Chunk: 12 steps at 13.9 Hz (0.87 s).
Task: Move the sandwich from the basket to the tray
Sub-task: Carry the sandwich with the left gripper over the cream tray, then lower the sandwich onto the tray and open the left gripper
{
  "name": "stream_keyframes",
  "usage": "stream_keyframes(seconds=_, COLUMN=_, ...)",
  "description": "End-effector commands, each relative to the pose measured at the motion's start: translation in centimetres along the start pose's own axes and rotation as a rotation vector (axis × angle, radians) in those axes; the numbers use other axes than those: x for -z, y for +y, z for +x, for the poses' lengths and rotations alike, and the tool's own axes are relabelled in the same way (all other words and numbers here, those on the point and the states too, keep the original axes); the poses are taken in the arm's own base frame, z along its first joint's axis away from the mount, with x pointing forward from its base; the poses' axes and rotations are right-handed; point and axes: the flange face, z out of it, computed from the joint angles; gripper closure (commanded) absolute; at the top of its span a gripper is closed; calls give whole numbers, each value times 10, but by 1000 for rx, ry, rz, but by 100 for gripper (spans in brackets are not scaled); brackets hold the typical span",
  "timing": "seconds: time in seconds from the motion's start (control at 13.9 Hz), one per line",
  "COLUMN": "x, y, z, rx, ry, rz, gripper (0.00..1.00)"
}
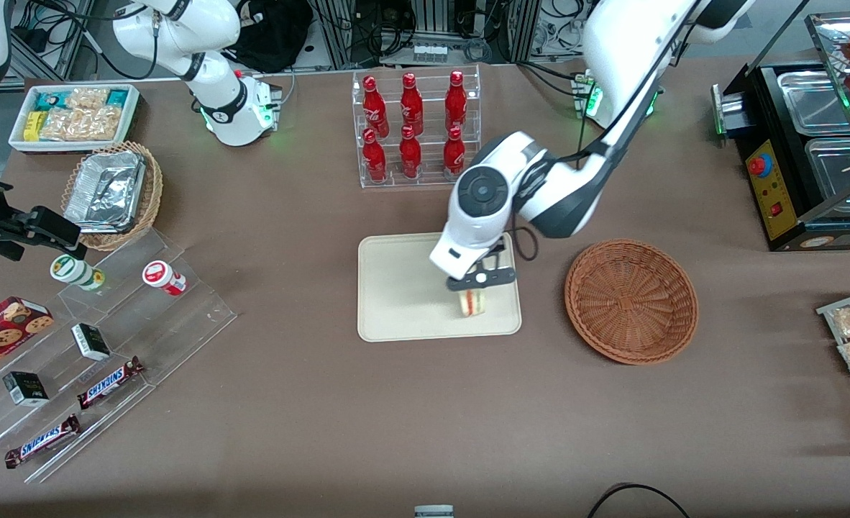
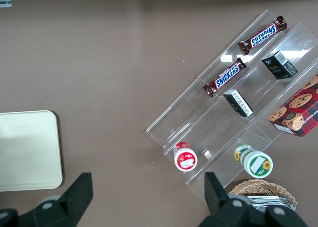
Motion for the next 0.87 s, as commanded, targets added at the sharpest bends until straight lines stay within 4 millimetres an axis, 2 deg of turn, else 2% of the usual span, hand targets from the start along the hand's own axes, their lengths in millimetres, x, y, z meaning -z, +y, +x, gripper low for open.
stream_keyframes(seconds=0.0, x=-25, y=32, z=-11, rx=-18, ry=27, rz=-14, gripper=91)
stream_keyframes(seconds=0.22, x=-55, y=40, z=-17, rx=-58, ry=59, rz=35, gripper=91)
stream_keyframes(seconds=0.58, x=-76, y=47, z=-27, rx=-11, ry=52, rz=39, gripper=89)
stream_keyframes(seconds=0.72, x=-77, y=47, z=-27, rx=-7, ry=52, rz=40, gripper=83)
stream_keyframes(seconds=0.79, x=-77, y=47, z=-27, rx=-4, ry=50, rz=39, gripper=74)
